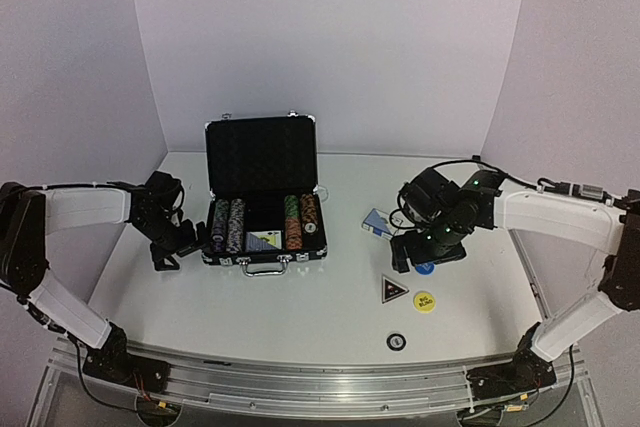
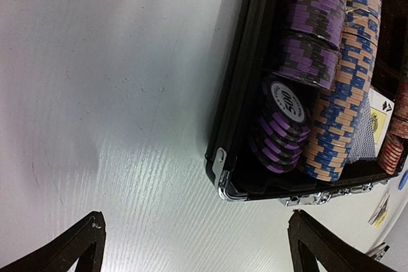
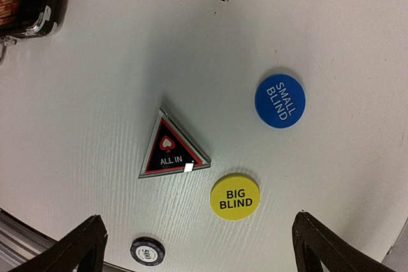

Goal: Pack up texas hold em set

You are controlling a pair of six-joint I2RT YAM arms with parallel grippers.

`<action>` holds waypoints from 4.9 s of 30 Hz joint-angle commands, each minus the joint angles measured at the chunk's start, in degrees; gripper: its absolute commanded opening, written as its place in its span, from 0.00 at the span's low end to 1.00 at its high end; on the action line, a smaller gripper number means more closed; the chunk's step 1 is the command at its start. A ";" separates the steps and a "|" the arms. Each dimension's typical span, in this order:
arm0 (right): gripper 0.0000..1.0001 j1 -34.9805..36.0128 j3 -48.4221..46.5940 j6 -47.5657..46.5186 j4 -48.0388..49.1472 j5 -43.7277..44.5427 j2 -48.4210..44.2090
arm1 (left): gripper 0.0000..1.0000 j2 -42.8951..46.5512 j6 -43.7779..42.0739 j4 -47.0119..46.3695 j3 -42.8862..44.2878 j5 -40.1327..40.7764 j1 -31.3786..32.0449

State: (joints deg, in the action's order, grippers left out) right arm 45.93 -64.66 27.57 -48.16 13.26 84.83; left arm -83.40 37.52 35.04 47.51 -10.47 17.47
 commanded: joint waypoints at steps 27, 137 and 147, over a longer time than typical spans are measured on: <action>0.98 0.21 1.64 0.82 0.70 2.14 -4.58 | 0.99 -10.16 3.53 -3.81 4.85 3.09 -0.07; 0.25 20.37 5.92 10.76 4.65 -6.60 13.14 | 1.00 12.08 -3.79 -18.03 1.69 -21.51 11.71; 0.26 20.62 -1.18 3.80 2.69 -6.01 8.08 | 0.99 5.57 3.78 -31.35 -1.39 -36.17 12.49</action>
State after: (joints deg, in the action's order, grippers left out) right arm 66.19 -60.82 36.05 -44.66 5.91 96.46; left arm -73.96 36.56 12.79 47.09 -37.68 29.02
